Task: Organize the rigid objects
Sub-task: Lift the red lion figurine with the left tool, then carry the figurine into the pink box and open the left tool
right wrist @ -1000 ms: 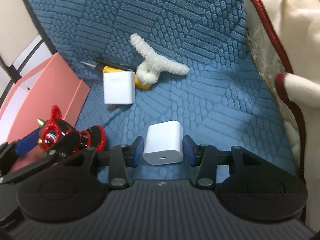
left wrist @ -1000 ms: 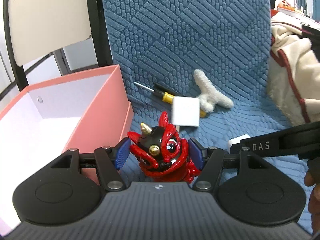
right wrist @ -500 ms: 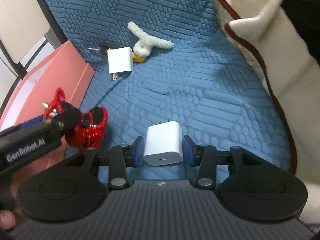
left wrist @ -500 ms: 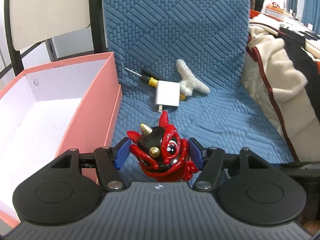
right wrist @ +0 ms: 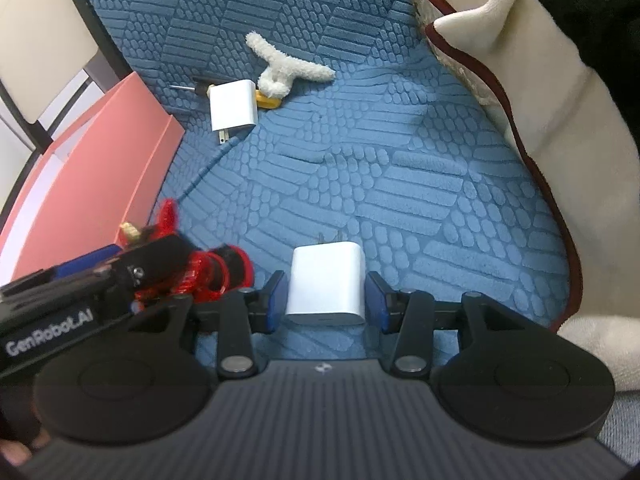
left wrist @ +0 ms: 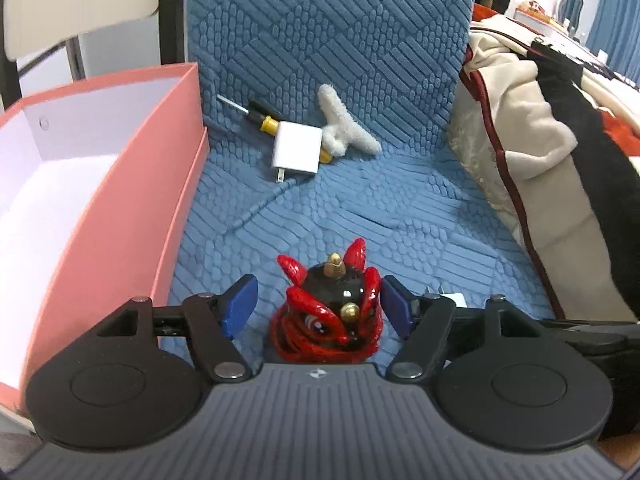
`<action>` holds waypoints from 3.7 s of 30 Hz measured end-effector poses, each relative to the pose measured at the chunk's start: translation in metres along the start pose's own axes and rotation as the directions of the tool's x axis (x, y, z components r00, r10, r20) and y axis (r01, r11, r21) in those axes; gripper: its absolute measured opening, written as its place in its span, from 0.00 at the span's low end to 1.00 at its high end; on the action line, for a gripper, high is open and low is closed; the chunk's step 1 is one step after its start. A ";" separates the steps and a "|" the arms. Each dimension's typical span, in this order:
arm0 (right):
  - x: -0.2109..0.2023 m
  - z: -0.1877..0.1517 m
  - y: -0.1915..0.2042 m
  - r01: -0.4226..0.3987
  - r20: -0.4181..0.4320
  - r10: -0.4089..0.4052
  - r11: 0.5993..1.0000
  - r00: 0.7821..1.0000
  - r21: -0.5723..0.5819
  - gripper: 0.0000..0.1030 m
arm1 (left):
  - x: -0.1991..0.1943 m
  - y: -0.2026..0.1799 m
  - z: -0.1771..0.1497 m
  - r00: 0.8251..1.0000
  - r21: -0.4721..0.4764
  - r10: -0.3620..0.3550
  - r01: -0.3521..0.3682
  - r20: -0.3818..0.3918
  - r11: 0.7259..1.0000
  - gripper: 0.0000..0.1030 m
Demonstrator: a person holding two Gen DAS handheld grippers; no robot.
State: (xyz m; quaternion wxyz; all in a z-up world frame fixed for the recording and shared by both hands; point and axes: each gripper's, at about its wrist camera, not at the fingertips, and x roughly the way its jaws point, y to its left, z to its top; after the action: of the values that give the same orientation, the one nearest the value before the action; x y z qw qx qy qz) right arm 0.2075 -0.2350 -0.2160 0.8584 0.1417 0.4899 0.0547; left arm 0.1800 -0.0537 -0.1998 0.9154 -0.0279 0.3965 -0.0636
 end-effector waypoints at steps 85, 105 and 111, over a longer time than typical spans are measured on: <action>-0.147 0.107 0.214 -0.128 0.281 0.225 0.937 0.933 -0.325 0.45 | -0.187 0.159 0.161 0.966 -0.155 -0.064 0.105 0.250 0.982 0.63; -0.019 0.045 0.293 -0.159 0.004 0.173 0.912 0.985 -0.377 0.31 | -0.114 0.302 0.080 0.998 -0.292 0.044 -0.029 0.044 0.956 0.63; 0.008 0.033 0.295 -0.139 -0.052 0.129 0.918 0.990 -0.372 0.31 | -0.084 0.319 0.054 0.999 -0.309 0.030 -0.040 -0.036 0.950 0.63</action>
State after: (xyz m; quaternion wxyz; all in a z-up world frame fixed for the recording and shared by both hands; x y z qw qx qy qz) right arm 0.2533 0.0420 -0.1192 0.8573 0.0080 0.4709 0.2077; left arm 0.1926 0.2738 -0.1339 0.8945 -0.1631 0.4160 0.0152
